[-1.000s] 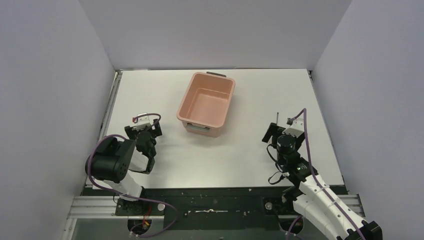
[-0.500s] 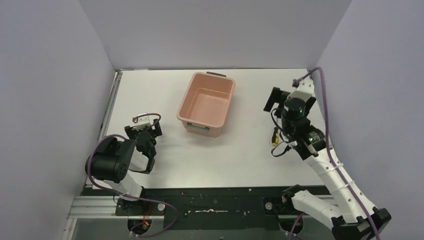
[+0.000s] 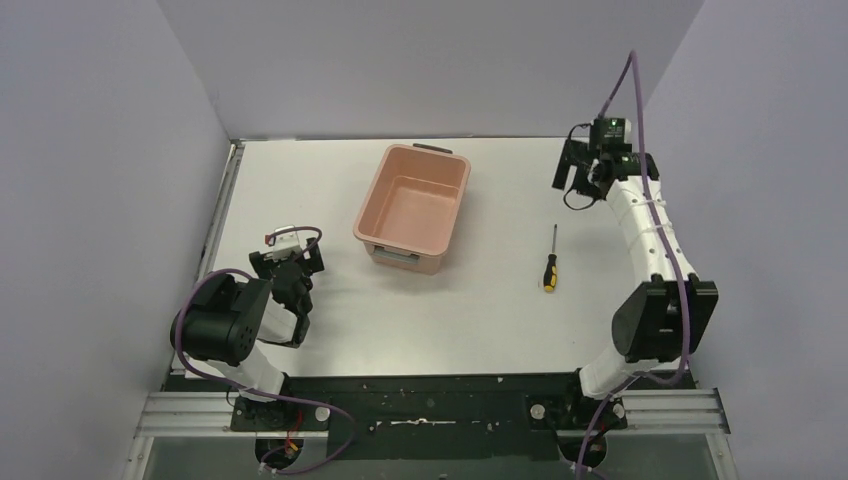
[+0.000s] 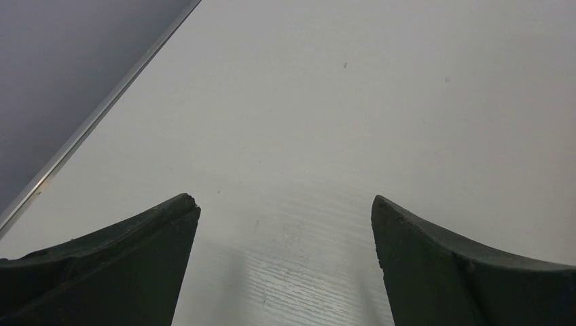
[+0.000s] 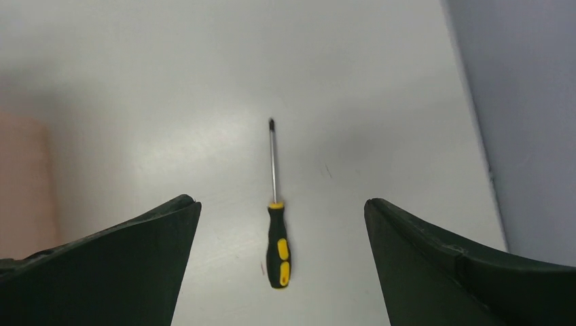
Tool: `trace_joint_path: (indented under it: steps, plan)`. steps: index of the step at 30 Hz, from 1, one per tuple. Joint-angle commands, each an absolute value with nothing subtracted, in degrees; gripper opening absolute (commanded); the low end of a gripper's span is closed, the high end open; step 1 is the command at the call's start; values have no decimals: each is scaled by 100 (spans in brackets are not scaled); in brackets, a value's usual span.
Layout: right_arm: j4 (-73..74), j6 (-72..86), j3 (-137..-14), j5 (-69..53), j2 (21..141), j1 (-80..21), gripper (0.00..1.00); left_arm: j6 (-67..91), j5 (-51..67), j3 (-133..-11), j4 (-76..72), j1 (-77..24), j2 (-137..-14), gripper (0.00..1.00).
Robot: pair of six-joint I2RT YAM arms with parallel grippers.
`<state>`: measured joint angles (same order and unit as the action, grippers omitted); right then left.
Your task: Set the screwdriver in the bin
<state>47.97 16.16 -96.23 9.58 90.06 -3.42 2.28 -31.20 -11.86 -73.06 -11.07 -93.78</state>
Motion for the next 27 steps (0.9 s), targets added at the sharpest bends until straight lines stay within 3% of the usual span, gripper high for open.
trace_joint_path:
  steps: [1,9,15,19,23,27]
  plan:
    - [4781,1385,-8361,-134,9379,183,97,201,-3091,-1213,-7497,-1088,-9289,97]
    - [3722,1319,-6525,-582,9750,290,88,198,-3088,-1213,-7506,-1081,-9290,97]
    - [3422,1285,-6164,-426,10052,290,79,195,-3093,-1213,-7506,-1081,-9290,97]
    - [3434,1183,-6193,-283,10358,283,52,194,-3092,-1213,-7510,-1081,-9290,97]
    - [3704,944,-6561,-335,10442,281,4,193,-3089,-1213,-7512,-1082,-9286,97]
    - [4626,869,-7702,-110,10241,281,0,195,-3094,-1213,-7516,-1081,-9290,97]
